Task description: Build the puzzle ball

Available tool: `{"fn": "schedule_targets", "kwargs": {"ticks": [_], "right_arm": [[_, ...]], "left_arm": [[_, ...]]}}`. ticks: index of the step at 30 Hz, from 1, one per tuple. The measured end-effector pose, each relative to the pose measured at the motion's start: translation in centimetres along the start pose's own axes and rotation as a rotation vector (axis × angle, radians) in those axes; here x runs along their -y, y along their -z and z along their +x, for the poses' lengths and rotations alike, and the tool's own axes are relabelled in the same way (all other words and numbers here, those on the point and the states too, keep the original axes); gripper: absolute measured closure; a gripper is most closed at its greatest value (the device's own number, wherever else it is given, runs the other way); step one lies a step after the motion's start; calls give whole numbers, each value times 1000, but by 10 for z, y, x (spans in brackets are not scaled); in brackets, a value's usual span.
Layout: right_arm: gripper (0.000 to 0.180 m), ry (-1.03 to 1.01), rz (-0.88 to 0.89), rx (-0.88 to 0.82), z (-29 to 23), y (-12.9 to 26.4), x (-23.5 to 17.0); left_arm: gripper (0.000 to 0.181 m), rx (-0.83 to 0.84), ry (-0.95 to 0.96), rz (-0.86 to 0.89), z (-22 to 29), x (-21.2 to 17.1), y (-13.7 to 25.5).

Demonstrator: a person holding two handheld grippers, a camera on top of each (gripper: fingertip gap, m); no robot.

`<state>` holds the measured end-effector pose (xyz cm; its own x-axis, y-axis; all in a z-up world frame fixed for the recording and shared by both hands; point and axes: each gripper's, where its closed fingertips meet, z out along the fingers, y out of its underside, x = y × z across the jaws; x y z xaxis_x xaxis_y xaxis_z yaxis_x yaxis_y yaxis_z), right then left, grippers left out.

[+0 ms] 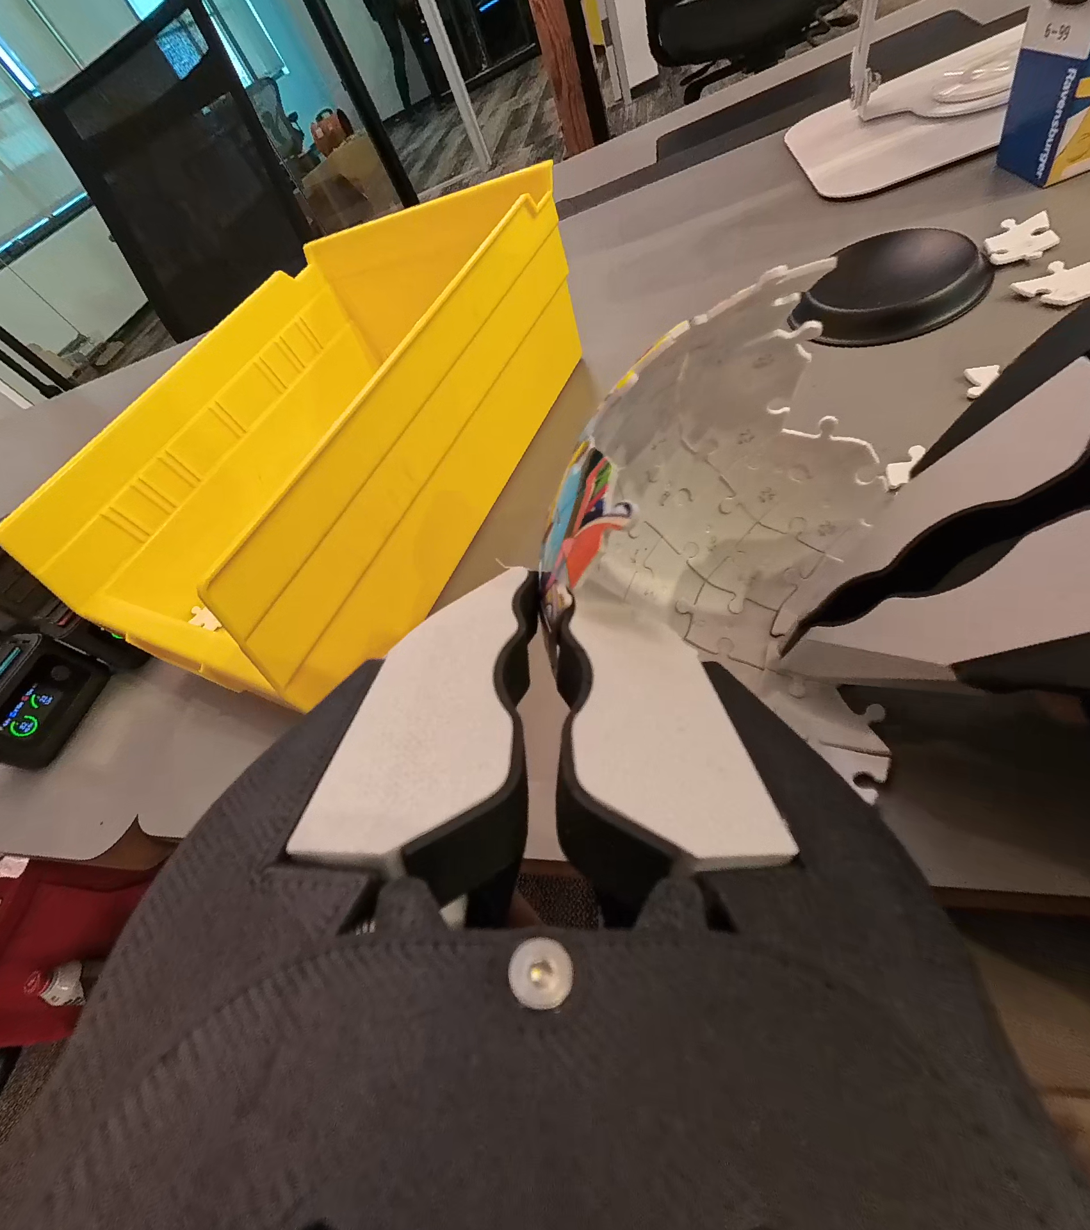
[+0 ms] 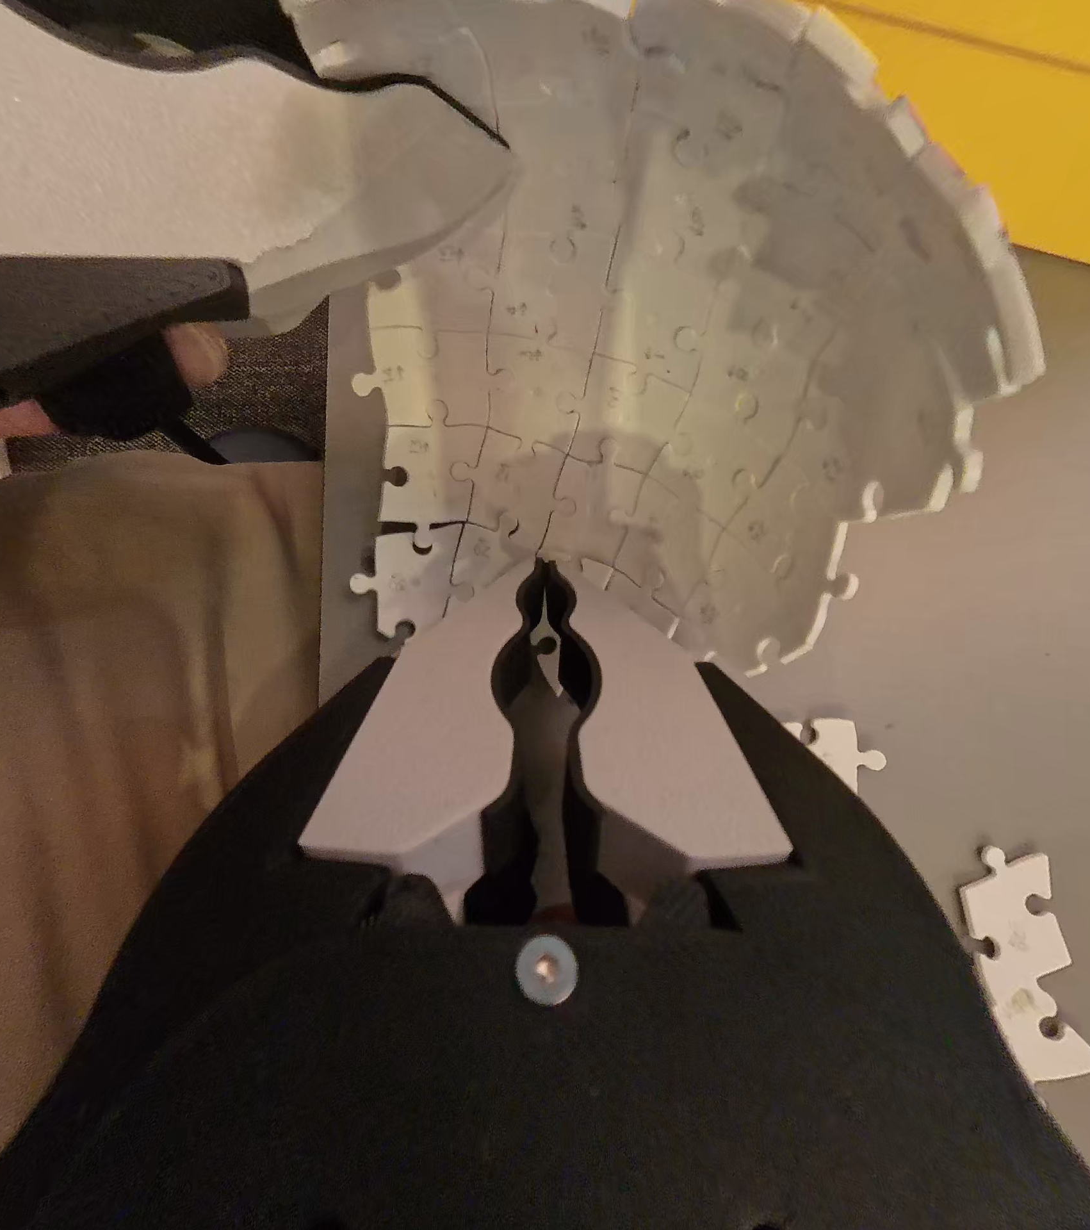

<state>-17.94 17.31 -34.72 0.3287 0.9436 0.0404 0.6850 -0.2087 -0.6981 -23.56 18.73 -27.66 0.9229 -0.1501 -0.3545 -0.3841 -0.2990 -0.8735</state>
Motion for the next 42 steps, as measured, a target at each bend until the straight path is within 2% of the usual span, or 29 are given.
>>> {"fn": "schedule_targets", "kwargs": {"ticks": [22, 35, 42], "right_arm": [[180, -7, -6, 1, -8, -5, 3], [180, 13, -157, 45, -9, -7, 2], [180, -3, -96, 41, -10, -7, 4]], "left_arm": [[178, 8, 43, -1, -1, -3, 4], [177, 11, 62, -2, -1, -4, 5], [178, 20, 91, -14, -5, -10, 6]]}}
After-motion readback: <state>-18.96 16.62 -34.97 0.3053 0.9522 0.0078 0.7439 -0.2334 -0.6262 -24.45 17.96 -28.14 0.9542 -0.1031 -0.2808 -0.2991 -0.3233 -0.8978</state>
